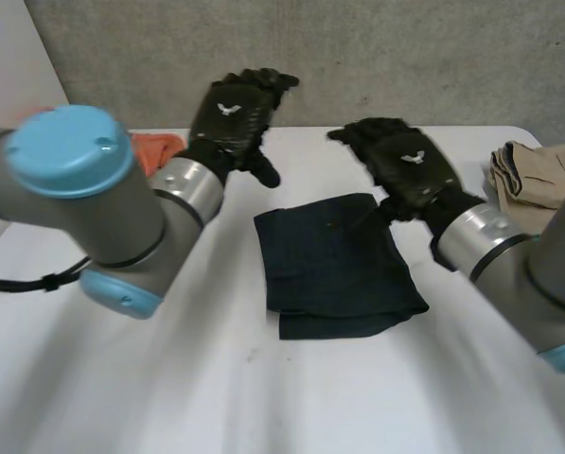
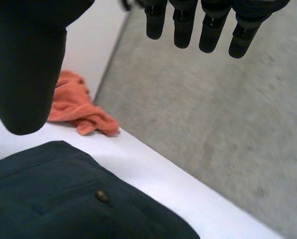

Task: Fold the laundry.

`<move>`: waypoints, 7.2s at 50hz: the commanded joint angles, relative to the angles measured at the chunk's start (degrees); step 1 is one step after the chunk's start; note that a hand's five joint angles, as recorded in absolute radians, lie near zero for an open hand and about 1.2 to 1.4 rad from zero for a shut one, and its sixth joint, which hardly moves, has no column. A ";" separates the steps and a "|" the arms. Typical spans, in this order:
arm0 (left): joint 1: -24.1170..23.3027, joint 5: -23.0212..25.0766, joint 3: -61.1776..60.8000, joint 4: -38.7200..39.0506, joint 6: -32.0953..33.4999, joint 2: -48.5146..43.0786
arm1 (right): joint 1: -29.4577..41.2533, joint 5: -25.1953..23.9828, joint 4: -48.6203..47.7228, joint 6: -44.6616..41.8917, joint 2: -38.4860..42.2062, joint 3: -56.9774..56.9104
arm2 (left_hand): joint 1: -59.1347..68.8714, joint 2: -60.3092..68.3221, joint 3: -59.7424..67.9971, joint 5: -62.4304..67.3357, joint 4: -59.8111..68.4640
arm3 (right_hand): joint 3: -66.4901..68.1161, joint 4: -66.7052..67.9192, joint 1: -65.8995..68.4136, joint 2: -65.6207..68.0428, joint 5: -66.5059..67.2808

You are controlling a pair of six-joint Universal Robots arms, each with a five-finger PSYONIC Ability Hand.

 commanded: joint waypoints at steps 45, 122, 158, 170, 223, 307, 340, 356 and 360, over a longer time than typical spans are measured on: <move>1.12 29.42 13.23 -23.60 -3.03 3.35 | 11.26 16.99 -7.00 -26.52 7.47 17.15 | -0.27 -1.13 -1.24 -1.84 -0.69 | -1.94 -2.01 -2.80 -2.01 -2.84; -1.78 33.25 5.32 -17.89 -5.42 10.55 | -41.82 -0.41 2.37 -17.12 20.24 -28.38 | -0.77 -1.62 -1.73 -2.34 -1.19 | -1.94 -2.01 -2.80 -2.01 -2.84; 33.72 2.31 26.32 -4.89 35.00 -22.47 | -6.14 0.74 -12.91 -20.63 -2.54 6.69 | -0.77 -1.62 -1.73 -2.34 -1.19 | -1.94 -2.01 -2.80 -2.01 -2.84; 38.47 16.28 41.00 5.66 37.12 -45.68 | -6.84 1.18 -8.07 -25.82 -3.06 14.94 | -0.43 -1.29 -1.40 -2.01 -0.86 | -1.94 -2.01 -2.80 -2.01 -2.84; -6.08 10.92 -20.26 6.82 1.08 -1.74 | -11.24 9.70 2.48 -22.83 -12.82 16.36 | 68.85 67.99 67.88 67.28 68.42 | -1.94 -2.01 -2.80 -2.01 -2.84; 8.33 12.59 -37.48 6.98 16.03 4.48 | -4.47 2.58 7.14 -31.00 -3.15 18.47 | 68.85 67.99 67.88 67.28 68.42 | 68.06 67.99 67.20 67.99 67.16; 10.26 12.51 -25.01 0.57 2.92 12.00 | 1.85 8.29 28.15 -29.95 7.11 -19.59 | 68.85 67.99 67.88 67.28 68.42 | 68.06 67.99 67.20 67.99 67.16; 10.26 3.98 -19.37 -1.37 11.72 7.54 | 5.02 21.73 16.37 -27.58 15.57 -18.79 | 16.56 15.71 15.60 14.99 16.14 | -1.94 -2.01 -2.80 -2.01 -2.84; 10.26 3.89 -23.31 -1.45 11.72 12.91 | 4.67 23.76 19.87 -26.52 10.04 -17.83 | 13.87 13.01 12.90 12.30 13.44 | -1.94 -2.01 -2.80 -2.01 -2.84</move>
